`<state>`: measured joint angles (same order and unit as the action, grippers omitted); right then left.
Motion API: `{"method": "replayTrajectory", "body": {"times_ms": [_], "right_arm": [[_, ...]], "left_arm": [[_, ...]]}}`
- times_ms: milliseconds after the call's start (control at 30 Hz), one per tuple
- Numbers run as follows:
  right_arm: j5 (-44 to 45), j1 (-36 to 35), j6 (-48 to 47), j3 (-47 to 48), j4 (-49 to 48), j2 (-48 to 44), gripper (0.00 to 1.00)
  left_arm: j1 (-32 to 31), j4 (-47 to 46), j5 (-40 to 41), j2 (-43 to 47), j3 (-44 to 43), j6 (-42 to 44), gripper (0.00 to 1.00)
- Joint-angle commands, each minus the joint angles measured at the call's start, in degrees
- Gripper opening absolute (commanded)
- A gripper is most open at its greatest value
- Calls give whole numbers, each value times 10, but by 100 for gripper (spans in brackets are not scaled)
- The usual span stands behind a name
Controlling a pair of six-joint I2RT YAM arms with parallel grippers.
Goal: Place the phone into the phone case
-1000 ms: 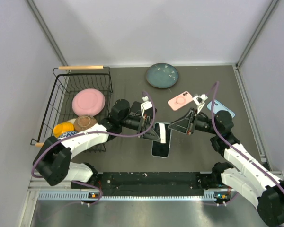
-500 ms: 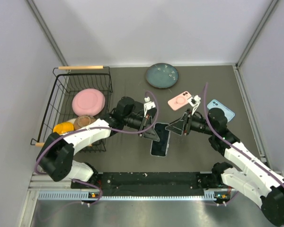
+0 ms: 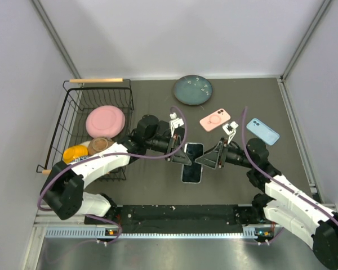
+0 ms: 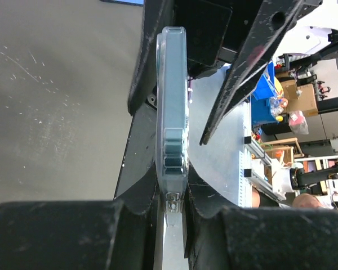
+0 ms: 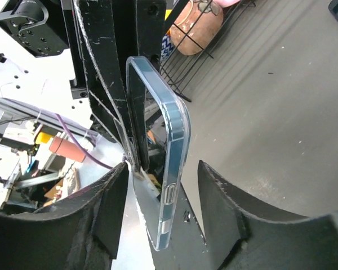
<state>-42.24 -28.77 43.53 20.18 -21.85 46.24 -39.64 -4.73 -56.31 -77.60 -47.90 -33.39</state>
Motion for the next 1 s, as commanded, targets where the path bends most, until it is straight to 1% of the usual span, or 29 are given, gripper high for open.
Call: {"method": "replayTrajectory", "body": {"times_ms": [0, 33, 67, 100, 133, 167, 200, 233, 267, 300, 333, 367, 400, 433, 467, 500, 533, 567, 633, 667, 767, 833, 867, 900, 967], "right_arm": [[-1, -7, 17, -1, -57, -6, 46], [3, -6, 16, -1, -50, -9, 39], [8, -7, 14, -1, -43, -10, 27], [18, -7, 13, 0, -38, -11, 21], [26, -6, 13, 1, -32, -12, 13], [36, -6, 14, 4, -9, -16, 0], [59, -7, 12, 9, 5, -18, 0], [65, -6, 9, 12, 14, -19, 0], [69, -7, 3, 14, 24, -24, 0], [73, -7, -2, 20, 38, -25, 0], [76, -6, -5, 25, 52, -28, 0], [82, -7, -11, 31, 69, -31, 0], [98, -7, -21, 42, 105, -30, 0], [106, -6, -26, 49, 122, -27, 0], [114, -6, -29, 56, 136, -24, 0], [126, -5, -37, 68, 151, -6, 0], [130, -5, -40, 73, 164, 3, 0], [131, -3, -42, 77, 167, 17, 0], [122, 4, -45, 90, 166, 60, 0], [115, 6, -45, 96, 166, 74, 0], [111, 17, -58, 118, 165, 131, 0], [103, 28, -67, 129, 159, 175, 0], [92, 34, -70, 129, 134, 189, 0], [78, 41, -71, 129, 129, 202, 0], [64, 64, -74, 135, 123, 240, 0]], "left_arm": [[0, -61, -8, 19, -5, -20, 0], [0, -61, -6, 18, -4, -20, 0], [-1, -61, -1, 18, -5, -19, 0], [-1, -59, 1, 18, -6, -16, 0], [1, -46, 9, 20, -8, -12, 4], [1, -32, 17, 23, -10, -3, 14], [1, -18, 41, 25, -18, 18, 20], [1, 19, 53, 28, -22, 31, 27], [1, 36, 67, 35, -26, 42, 34], [0, 45, 101, 40, -34, 64, 50], [1, 90, 118, 46, -39, 74, 56], [1, 105, 138, 58, -43, 84, 61], [1, 119, 158, 64, -49, 103, 82], [1, 130, 197, 70, -53, 111, 84], [0, 156, 218, 83, -56, 120, 90], [1, 170, 239, 89, -66, 137, 91], [1, 184, 289, 92, -71, 145, 97], [1, 200, 311, 99, -76, 154, 99], [1, 250, 362, 105, -101, 181, 99], [0, 261, 410, 112, -106, 191, 99], [1, 270, 461, 133, -110, 202, 99], [1, 246, 458, 143, -98, 206, 99], [3, 243, 442, 148, -95, 208, 99], [3, 250, 407, 147, -99, 224, 99], [6, 259, 404, 148, -99, 216, 99]]}}
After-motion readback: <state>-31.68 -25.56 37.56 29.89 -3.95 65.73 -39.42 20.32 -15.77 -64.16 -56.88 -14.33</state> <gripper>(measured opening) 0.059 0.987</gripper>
